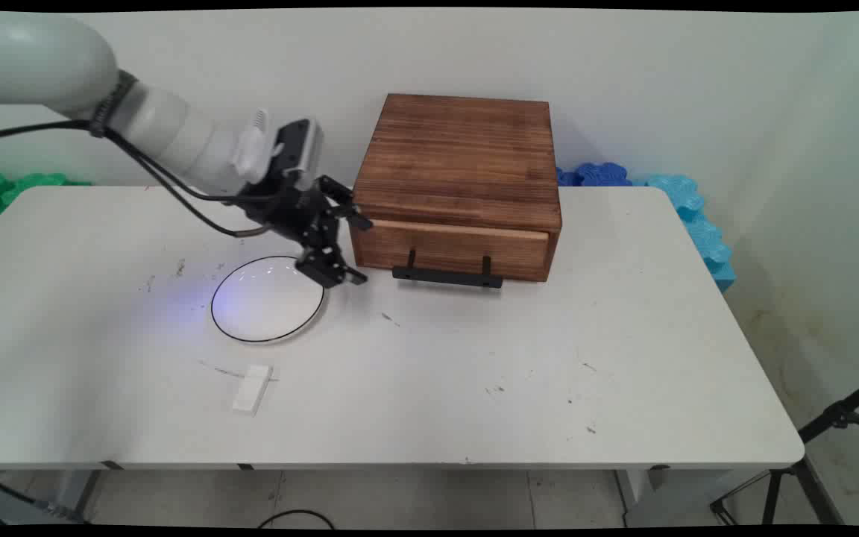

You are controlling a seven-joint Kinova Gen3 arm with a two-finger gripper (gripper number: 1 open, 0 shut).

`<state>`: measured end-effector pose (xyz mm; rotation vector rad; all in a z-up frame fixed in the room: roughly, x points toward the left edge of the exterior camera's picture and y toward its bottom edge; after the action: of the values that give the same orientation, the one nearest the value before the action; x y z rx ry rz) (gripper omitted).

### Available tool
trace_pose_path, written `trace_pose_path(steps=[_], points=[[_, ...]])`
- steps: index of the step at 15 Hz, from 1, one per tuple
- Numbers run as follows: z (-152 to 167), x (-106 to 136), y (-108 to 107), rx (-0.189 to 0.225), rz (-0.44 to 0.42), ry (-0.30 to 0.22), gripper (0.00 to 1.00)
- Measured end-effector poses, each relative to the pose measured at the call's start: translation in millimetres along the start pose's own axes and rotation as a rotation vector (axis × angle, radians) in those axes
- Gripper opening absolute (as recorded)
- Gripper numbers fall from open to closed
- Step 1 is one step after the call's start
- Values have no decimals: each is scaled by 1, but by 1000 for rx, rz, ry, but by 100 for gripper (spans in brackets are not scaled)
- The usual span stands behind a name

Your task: Open the drawer

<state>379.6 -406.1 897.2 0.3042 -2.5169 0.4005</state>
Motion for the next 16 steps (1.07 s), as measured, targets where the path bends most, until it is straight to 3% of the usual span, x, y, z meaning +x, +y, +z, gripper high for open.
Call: trace_pose_path(steps=[6,16], points=[[44,32,6,21,8,-14,100],[99,58,11,41,-7,-41,100]])
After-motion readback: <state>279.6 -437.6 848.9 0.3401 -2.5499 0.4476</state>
